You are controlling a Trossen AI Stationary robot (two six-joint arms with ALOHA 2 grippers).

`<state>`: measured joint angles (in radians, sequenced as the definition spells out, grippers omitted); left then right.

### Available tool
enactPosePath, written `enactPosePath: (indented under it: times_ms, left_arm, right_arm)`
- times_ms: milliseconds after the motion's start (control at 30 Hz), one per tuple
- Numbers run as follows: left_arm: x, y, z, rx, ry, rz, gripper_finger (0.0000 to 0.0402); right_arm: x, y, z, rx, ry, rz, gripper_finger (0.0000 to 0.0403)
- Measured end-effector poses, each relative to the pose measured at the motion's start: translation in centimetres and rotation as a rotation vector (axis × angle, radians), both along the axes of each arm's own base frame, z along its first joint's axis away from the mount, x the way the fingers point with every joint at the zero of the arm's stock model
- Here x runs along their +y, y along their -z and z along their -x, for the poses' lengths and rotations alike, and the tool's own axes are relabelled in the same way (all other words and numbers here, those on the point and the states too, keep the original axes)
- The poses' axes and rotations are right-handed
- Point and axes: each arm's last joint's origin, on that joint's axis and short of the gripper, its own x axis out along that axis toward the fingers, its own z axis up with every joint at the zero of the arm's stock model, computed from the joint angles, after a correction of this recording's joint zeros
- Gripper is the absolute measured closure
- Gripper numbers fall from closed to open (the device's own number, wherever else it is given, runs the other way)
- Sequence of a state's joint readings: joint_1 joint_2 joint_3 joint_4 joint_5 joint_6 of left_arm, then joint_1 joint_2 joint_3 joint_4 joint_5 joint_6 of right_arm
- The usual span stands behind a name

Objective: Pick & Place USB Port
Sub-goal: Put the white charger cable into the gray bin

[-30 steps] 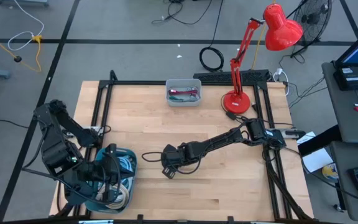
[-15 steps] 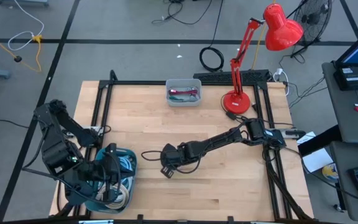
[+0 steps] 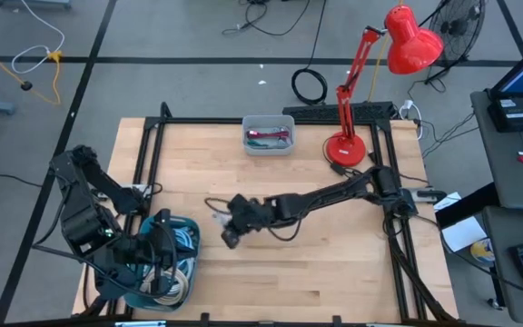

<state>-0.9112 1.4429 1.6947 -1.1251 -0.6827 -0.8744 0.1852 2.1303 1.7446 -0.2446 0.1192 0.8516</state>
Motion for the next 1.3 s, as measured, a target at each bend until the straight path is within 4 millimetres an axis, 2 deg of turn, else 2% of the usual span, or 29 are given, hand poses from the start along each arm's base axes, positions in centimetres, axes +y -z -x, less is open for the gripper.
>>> enactPosePath:
  times_ms: [233, 433, 600, 733, 967, 1300]
  left_arm:
    - [0.0, 0.0, 0.0, -0.001, 0.000, 0.001, 0.0401]
    - [0.0, 0.0, 0.0, -0.001, 0.005, -0.007, 0.0401]
    - [0.1, 0.0, -0.1, 0.000, 0.005, -0.016, 0.0401]
    - [0.2, 0.0, -0.2, 0.000, 0.006, -0.022, 0.0401]
    - [0.6, -0.1, -0.5, 0.000, -0.011, -0.021, 0.0401]
    - [0.7, -0.2, -0.4, -0.004, -0.022, -0.007, 0.0401]
  right_arm:
    - [-2.3, -6.9, 1.0, -0.239, 0.129, 0.067, 0.0368]
    - [-5.9, -11.9, 2.7, -0.387, 0.288, 0.152, 0.0370]
    - [-9.4, -14.4, 4.2, -0.431, 0.428, 0.235, 0.0371]
    - [-12.7, -15.1, 4.9, -0.437, 0.511, 0.254, 0.0372]
    - [-18.6, -14.8, 5.8, -0.412, 0.656, 0.247, 0.0371]
    - [-27.3, -13.8, 9.4, -0.274, 0.869, 0.291, 0.0372]
